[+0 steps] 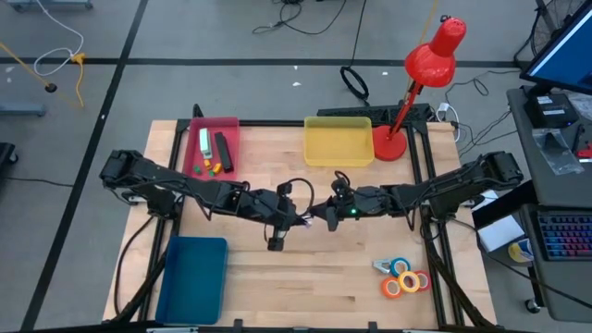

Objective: Pick and place Stapler, Stapler remover, tape
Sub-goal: Put the light violet staple remover into the blue bin

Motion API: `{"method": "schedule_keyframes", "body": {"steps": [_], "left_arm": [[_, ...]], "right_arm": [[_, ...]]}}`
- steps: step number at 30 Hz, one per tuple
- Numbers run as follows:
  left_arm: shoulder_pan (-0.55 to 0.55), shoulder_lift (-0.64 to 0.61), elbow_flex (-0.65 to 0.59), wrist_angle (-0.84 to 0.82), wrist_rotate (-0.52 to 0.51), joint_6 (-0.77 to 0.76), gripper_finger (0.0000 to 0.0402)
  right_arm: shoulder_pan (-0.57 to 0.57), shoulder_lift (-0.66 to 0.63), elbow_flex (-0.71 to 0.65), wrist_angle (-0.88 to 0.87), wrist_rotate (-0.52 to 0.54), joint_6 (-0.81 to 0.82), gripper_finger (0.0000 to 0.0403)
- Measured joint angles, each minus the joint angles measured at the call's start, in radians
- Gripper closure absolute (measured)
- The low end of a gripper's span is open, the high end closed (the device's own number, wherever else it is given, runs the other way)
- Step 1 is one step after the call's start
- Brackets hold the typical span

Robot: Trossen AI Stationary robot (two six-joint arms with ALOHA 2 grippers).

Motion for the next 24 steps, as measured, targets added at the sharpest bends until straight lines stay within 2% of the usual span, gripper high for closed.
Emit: {"method": "schedule_keyframes", "body": {"steps": [5, 12, 16, 21, 24], "left_arm": [[-0.006, -0.001, 0.011, -0.091, 0.034, -0.054, 0.0400], [-0.036, -0.001, 0.140, -0.469, 0.030, -0.173, 0.0401], [-0.079, -0.003, 0.225, -0.781, 0.027, -0.356, 0.0401], [-0.175, -0.003, 0.231, -1.129, 0.024, -0.672, 0.0401], [-0.270, -0.004, 0.207, -1.226, 0.028, -0.857, 0.0401]], "right_arm": [[0.001, 0.000, 0.000, -0.011, -0.021, 0.001, 0.0368], [-0.008, 0.000, 0.000, -0.031, -0.025, -0.003, 0.0315], [-0.016, 0.000, 0.000, -0.035, -0.025, -0.021, 0.0297], [-0.015, 0.000, 0.000, -0.036, -0.026, -0.049, 0.0285], [-0.015, 0.000, 0.000, -0.037, -0.025, -0.051, 0.0285]]}}
